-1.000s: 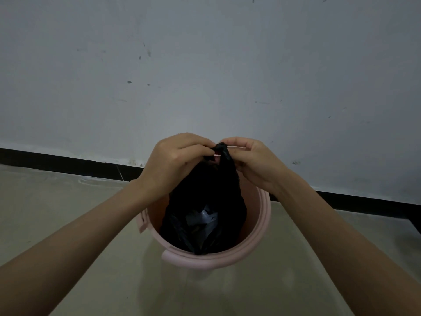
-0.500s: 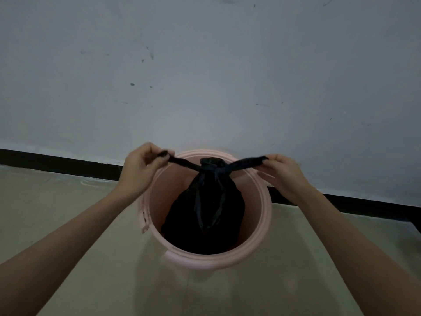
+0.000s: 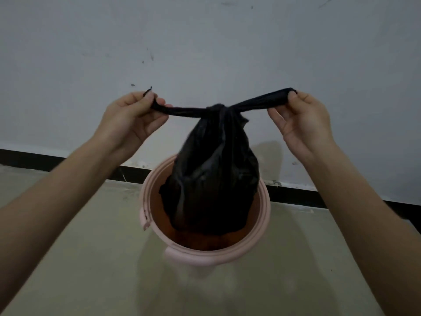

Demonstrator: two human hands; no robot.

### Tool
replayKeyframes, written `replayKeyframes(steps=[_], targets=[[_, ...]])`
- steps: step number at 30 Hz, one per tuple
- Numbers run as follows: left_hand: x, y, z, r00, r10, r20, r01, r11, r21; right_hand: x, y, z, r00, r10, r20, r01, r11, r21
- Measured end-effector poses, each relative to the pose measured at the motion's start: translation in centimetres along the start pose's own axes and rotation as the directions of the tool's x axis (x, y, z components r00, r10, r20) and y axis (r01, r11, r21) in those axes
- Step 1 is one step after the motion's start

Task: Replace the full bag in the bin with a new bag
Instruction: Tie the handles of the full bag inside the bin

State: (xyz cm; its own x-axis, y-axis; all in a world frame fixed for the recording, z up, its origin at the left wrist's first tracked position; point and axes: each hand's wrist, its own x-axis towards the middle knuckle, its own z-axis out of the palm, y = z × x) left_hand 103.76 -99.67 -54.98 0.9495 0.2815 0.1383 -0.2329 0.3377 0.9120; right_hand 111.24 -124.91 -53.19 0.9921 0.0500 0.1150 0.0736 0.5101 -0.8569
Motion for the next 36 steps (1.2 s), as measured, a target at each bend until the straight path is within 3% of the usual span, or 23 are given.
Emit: replayKeyframes(steps=[4, 8, 12, 18, 20, 23, 25, 29, 33, 36], targets=[[0.7, -2.7, -2.4, 0.965, -0.146, -0.219, 0.103, 0.976, -0.194, 0.1, 2.6, -2.2, 0.944, 0.134, -0.301, -0.084, 0.981, 0.172], [0.4, -5.8, -4.6, 0.893, -0.261, -0.366, 0.145, 0.938, -0.316, -0.3, 5.0, -4.5, 0.872, 0.122, -0.474, -0.139, 0.990, 0.000], [0.3, -6.5, -6.5, 0.777, -0.343, -0.528, 0.140, 0.912, -0.386, -0.6, 5.6, -7.4, 0.786, 0.098, -0.610, -0.140, 0.990, -0.022], [-0.7, -7.3, -8.6, 0.708, -0.279, -0.649, 0.163, 0.958, -0.235, -1.4, 7.1, -11.4, 0.651, 0.136, -0.747, -0.259, 0.965, -0.050], [-1.2, -6.9, -8.3, 0.716, -0.222, -0.662, 0.150, 0.975, -0.165, -1.7, 7.2, -11.6, 0.688, 0.095, -0.719, -0.271, 0.953, -0.134], [-1.7, -4.9, -7.4, 0.841, -0.020, -0.541, 0.093, 0.990, 0.107, -1.4, 5.8, -10.9, 0.768, 0.008, -0.641, -0.170, 0.967, -0.192], [-1.9, -3.0, -6.0, 0.909, 0.055, -0.413, 0.025, 0.982, 0.188, -0.9, 4.2, -9.8, 0.807, -0.092, -0.584, -0.106, 0.950, -0.295], [-0.9, -1.4, -1.9, 0.967, 0.234, -0.097, -0.161, 0.864, 0.477, -0.9, 2.6, -4.9, 0.932, -0.224, -0.285, 0.040, 0.845, -0.534], [-0.6, -3.1, 2.6, 0.964, 0.202, 0.175, -0.267, 0.753, 0.602, -2.2, 4.2, 0.0, 0.989, -0.147, 0.013, 0.111, 0.683, -0.722], [-1.0, -4.8, 4.2, 0.951, 0.096, 0.295, -0.273, 0.711, 0.648, -2.9, 5.8, 1.4, 0.995, 0.032, 0.096, 0.046, 0.701, -0.712]])
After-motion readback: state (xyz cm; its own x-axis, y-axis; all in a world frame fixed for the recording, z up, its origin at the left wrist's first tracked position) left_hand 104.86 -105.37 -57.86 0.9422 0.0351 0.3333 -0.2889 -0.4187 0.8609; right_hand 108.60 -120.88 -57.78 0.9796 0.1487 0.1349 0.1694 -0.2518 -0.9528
